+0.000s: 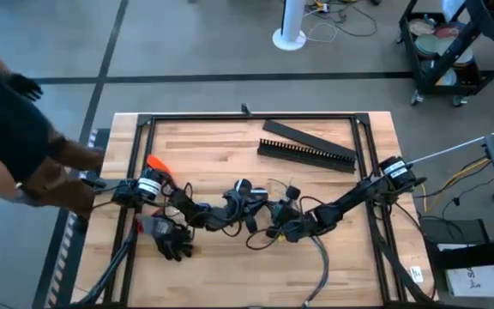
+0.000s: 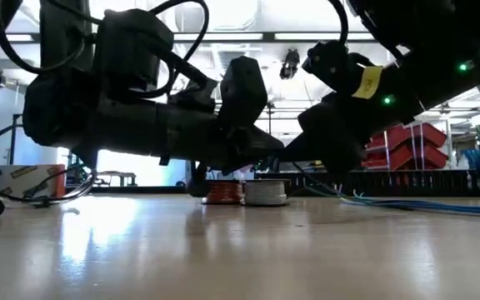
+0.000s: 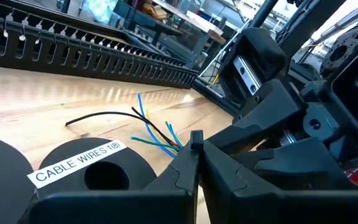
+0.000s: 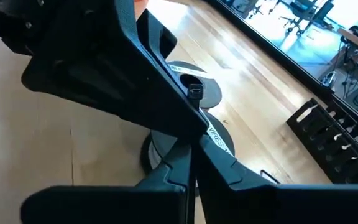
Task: Ziptie cables
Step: Wrap the black zip tie on the cables
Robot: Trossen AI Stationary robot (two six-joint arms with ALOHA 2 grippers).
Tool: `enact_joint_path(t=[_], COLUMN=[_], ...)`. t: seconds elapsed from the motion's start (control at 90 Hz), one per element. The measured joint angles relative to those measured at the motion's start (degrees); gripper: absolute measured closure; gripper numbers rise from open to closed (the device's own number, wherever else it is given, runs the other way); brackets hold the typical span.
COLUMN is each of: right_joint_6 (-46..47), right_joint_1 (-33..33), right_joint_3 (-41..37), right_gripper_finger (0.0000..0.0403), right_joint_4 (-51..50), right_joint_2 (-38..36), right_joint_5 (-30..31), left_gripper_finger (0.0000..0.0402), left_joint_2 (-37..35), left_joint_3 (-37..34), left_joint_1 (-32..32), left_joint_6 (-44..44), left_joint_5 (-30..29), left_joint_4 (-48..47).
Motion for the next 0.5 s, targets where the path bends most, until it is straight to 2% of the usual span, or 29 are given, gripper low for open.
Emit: enact_joint_path(t=[0.122,0.278,0.5], right_joint_6=[0.0,0.15,-0.63], right_joint_1=[0.04,0.17,1.08], right_joint_3=[0.0,0.0,-0.12], right_gripper_finger=[0.0402,0.0402,0.0402], right_joint_4=[0.05,0.04,-0.36], right_joint_2=[0.0,-0.47,-2.66], right_joint_5=[-0.21,-2.61,-7.52], left_gripper_finger=[0.0396,0.0367,0.0312], left_joint_2=[-0.57,-3.69,-10.51], left_joint_3=[-0.79,-4.58,-12.76], left_joint_1=[0.01,0.0,0.0], left_joint_6=[1.26,5.69,15.92], left_joint_5=[1.08,4.94,15.6], left_joint_4=[0.02,-0.13,-1.83])
